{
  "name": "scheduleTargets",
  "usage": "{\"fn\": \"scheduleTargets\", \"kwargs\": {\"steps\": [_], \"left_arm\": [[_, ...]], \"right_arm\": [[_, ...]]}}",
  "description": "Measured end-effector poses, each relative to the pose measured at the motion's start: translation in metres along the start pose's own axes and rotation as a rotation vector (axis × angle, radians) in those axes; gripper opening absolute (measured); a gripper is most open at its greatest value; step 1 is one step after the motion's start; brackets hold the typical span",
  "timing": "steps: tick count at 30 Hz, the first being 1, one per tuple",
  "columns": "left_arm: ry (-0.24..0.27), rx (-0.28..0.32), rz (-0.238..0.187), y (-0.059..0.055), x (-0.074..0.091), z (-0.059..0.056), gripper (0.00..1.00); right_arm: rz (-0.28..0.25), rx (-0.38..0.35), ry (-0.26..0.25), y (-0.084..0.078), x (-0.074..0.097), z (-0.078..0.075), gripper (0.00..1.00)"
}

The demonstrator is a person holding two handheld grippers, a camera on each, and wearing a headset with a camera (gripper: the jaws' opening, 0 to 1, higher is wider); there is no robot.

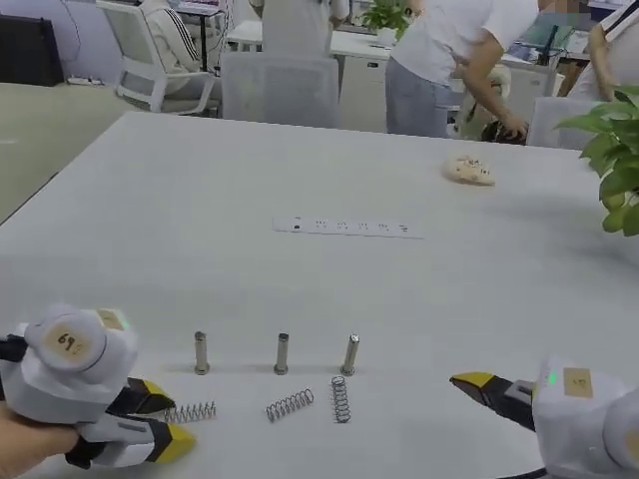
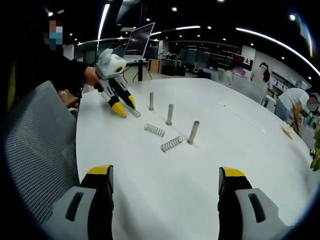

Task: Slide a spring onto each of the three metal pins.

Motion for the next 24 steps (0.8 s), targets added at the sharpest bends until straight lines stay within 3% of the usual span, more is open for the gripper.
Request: {"fn": "scheduleTargets", "kwargs": {"steps": [18, 24], "left_arm": [[0.029, -0.015, -0.024, -0.0013, 0.0002, 0.0028, 0.08], [0.032, -0.019, -0.028, -0.0005, -0.0015, 0.0028, 0.12]], "right_arm": [[0.004, -0.001, -0.002, -0.0015, 0.0000, -0.0008, 0.85], [0.005, -0.002, -0.003, -0.0018, -0.0001, -0.0011, 0.85]]}}
Point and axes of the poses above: the centre of the closed fingertips' face, and the gripper's own axes: x roughly backward along the fingers, z roughly to its left, y roughly out of its top, the point moved 3 cm from there along x, roughly backward along the fingers, and after that the axes turned 15 degrees about -z, right-handed, at the moved point
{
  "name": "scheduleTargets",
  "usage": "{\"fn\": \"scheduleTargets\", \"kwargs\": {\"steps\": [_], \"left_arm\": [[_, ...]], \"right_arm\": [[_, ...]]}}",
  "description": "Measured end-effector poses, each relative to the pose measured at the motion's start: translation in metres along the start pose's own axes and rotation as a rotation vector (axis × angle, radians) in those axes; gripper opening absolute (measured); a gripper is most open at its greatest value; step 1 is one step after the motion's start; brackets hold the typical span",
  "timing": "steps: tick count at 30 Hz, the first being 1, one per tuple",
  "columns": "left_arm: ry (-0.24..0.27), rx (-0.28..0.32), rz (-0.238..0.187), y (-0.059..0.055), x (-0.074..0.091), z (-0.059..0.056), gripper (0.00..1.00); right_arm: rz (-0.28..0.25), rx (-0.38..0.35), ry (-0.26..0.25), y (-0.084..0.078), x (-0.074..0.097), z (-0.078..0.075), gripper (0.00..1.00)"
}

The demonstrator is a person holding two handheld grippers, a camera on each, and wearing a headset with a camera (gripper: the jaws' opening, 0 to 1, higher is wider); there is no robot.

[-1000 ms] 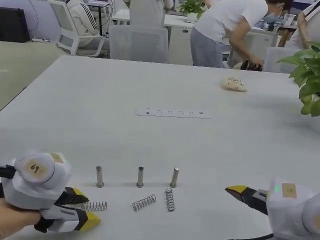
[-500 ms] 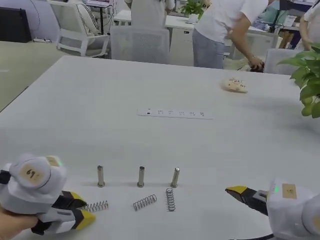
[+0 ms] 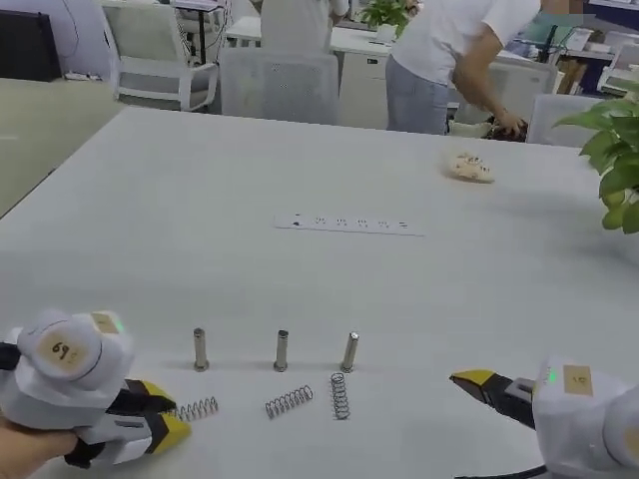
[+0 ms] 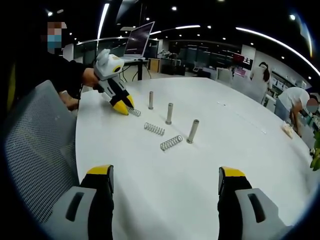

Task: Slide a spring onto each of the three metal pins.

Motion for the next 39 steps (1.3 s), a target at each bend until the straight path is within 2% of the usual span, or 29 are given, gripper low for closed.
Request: {"fn": "scheduleTargets", "kwargs": {"steps": [6, 12, 22, 32, 39], "left_arm": [[0.003, -0.010, -0.005, 0.001, -0.001, 0.000, 0.10], [0.007, -0.023, -0.011, 0.000, 0.000, -0.001, 0.04], [0.022, -0.023, -0.018, 0.000, 0.001, -0.001, 0.03], [0.021, -0.021, -0.034, 0.003, 0.005, -0.002, 0.03], [0.016, -0.025, -0.056, 0.009, 0.010, -0.008, 0.03]], "right_arm": [[-0.002, -0.001, -0.002, 0.000, 0.000, 0.000, 0.86], [0.000, -0.001, 0.000, 0.000, 0.000, 0.000, 0.86], [-0.002, -0.001, 0.001, 0.000, 0.000, 0.000, 0.86], [-0.005, 0.003, 0.005, 0.002, -0.001, 0.002, 0.86], [-0.012, 0.005, 0.003, 0.003, 0.000, 0.002, 0.85]]}}
Point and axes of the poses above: the centre of the closed fingertips' face, and the gripper's own axes: x roughly backward along the fingers, z roughly to its left, y roughly out of its top, the point moved 3 cm from there along x, roughly backward along the fingers, and after that the axes turned 15 degrees about -z, right-handed, at the moved point
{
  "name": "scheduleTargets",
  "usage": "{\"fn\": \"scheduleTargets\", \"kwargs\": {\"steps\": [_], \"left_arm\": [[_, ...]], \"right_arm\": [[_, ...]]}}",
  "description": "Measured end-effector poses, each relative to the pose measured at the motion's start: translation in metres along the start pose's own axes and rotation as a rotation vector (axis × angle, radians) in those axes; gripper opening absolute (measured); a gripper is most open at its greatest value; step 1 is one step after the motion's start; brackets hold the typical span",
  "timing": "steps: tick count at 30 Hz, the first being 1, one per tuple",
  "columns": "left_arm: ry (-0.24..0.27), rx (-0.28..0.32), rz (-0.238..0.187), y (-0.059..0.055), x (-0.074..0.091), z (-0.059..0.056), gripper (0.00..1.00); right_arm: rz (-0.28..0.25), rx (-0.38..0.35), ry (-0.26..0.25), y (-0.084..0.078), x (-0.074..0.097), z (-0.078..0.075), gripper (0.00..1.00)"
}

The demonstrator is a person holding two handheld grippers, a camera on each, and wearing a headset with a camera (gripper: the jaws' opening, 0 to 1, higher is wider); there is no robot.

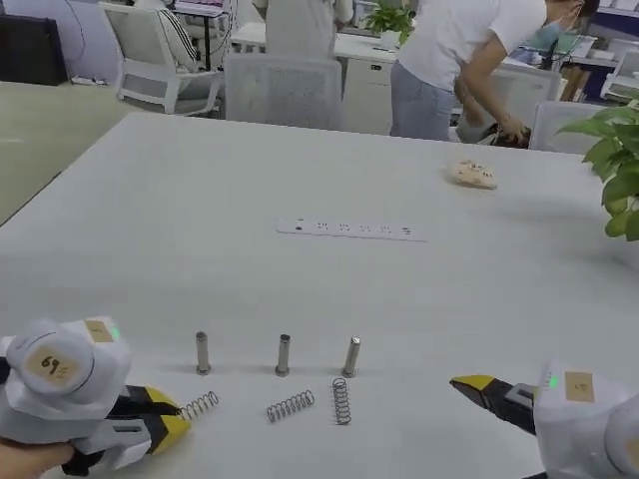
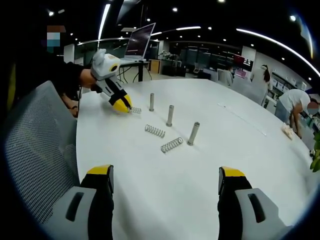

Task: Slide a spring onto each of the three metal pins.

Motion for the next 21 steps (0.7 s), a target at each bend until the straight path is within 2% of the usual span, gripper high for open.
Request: {"fn": "scheduleTargets", "kwargs": {"steps": [11, 17, 21], "left_arm": [[-0.018, -0.014, -0.052, 0.015, 0.008, -0.019, 0.03], [-0.040, -0.044, -0.056, 0.017, 0.012, -0.031, 0.03], [-0.041, -0.046, -0.066, 0.019, 0.016, -0.034, 0.03]], "right_arm": [[-0.007, 0.000, 0.000, 0.002, 0.000, 0.001, 0.85], [-0.015, -0.001, 0.000, 0.003, 0.000, 0.000, 0.85], [-0.021, 0.003, 0.002, 0.006, -0.001, 0.001, 0.85]]}}
Point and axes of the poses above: the centre of the closed fingertips' face, and the gripper's own axes: x roughly backward along the fingers, z roughly to its left, y roughly out of its top, the point moved 3 cm from there along x, roughly backward along the fingers, and after that the axes turned 15 degrees about -z, right-handed, at the moved point
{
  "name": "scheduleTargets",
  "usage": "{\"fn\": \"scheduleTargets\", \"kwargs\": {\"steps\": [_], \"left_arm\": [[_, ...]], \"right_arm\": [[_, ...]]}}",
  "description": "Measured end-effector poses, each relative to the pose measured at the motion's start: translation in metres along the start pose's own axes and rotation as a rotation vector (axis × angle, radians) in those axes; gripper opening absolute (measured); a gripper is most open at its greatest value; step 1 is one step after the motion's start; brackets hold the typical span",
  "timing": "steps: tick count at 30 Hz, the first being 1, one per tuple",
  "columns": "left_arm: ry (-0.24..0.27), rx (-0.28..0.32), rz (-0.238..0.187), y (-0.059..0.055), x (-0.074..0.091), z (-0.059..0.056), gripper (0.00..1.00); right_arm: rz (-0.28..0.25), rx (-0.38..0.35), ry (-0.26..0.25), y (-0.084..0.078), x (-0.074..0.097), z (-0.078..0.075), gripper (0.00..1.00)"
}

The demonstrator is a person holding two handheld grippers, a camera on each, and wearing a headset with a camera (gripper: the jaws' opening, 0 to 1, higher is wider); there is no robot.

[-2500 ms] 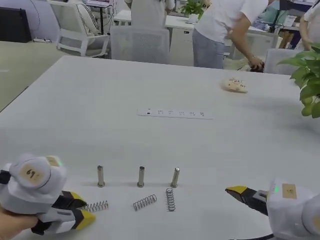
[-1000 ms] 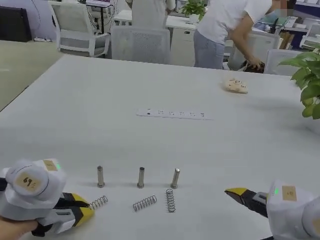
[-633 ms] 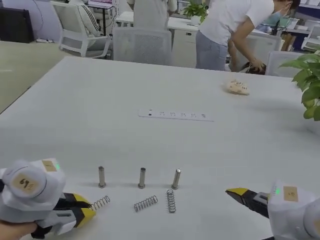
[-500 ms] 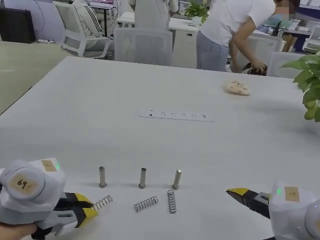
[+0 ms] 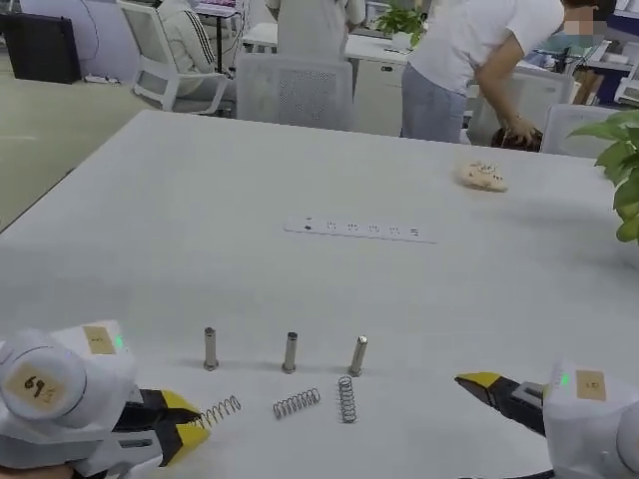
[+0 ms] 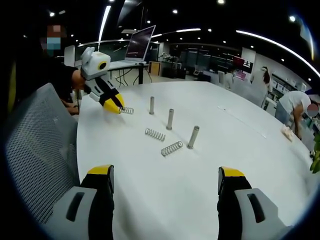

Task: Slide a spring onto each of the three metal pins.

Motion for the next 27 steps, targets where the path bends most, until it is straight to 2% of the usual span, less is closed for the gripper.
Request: {"fn": "scheduleTargets", "kwargs": {"steps": [17, 21, 27], "left_arm": [[-0.019, -0.021, -0.016, 0.007, 0.001, -0.011, 0.03], [-0.023, -0.026, -0.019, 0.009, 0.001, -0.012, 0.03], [-0.037, -0.037, -0.020, 0.012, 0.002, -0.017, 0.03]], "right_arm": [[-0.011, -0.006, 0.037, 0.009, -0.002, 0.006, 0.71], [-0.023, 0.007, 0.053, 0.017, -0.004, 0.010, 0.67], [-0.031, 0.031, 0.077, 0.027, -0.008, 0.015, 0.66]]}}
Point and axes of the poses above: the centre of the closed fingertips' face, and the gripper's own axes: x roughly backward along the fingers, z roughly to its left, y roughly out of its top, the point moved 3 cm from there along x, roughly backward along the fingers, and after that the axes turned 15 degrees about -z, right-handed, at the moved point
